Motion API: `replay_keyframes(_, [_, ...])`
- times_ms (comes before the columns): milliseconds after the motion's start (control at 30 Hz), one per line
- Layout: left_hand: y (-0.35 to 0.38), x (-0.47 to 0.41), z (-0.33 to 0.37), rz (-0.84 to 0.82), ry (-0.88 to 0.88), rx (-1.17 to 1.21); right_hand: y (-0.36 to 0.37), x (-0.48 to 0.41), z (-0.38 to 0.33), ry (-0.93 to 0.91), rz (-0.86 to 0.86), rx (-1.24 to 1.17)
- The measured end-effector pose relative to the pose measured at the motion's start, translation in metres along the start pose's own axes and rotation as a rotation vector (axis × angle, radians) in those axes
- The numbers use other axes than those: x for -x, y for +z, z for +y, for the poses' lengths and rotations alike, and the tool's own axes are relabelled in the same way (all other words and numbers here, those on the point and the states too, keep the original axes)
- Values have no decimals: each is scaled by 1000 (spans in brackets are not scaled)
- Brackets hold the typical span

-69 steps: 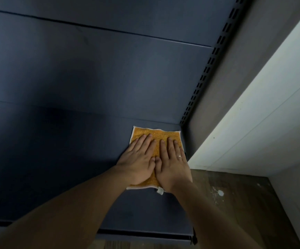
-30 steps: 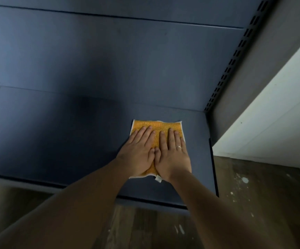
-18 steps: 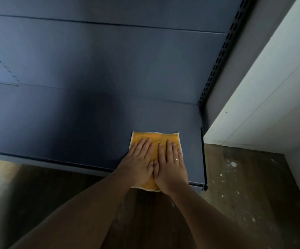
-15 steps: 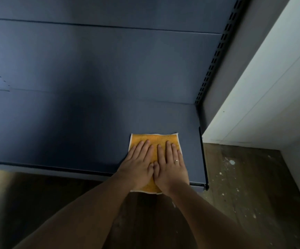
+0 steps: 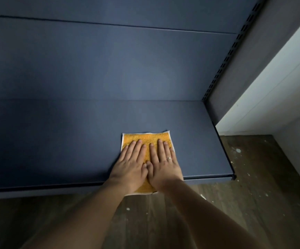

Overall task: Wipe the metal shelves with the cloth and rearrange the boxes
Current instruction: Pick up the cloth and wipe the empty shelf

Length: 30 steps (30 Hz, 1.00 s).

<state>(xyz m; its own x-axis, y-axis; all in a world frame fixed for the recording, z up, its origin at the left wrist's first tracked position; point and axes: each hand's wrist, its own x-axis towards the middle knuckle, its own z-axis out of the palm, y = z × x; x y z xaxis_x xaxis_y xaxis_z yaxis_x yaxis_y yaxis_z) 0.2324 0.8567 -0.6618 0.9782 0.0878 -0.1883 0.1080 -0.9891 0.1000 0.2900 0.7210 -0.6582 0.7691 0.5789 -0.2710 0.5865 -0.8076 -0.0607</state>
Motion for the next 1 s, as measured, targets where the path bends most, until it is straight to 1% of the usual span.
replay_keyframes(100, [-2,9,-21,-8,21,4,-3,-1,-21,22,-40,40])
replay_keyframes(200, [-1,9,-25,3,47,4,-9,1,-21,18,-65,76])
replay_keyframes(267, [-1,5,-26,25,54,10,-8,0,-20,23,-57,65])
replay_keyframes(400, [-7,-10,-31,12,67,42,-7,-15,-18,52,-33,2])
replay_keyframes(1000, [-33,-157,-64,62,8,22,-32,-170,30,19,108,-30])
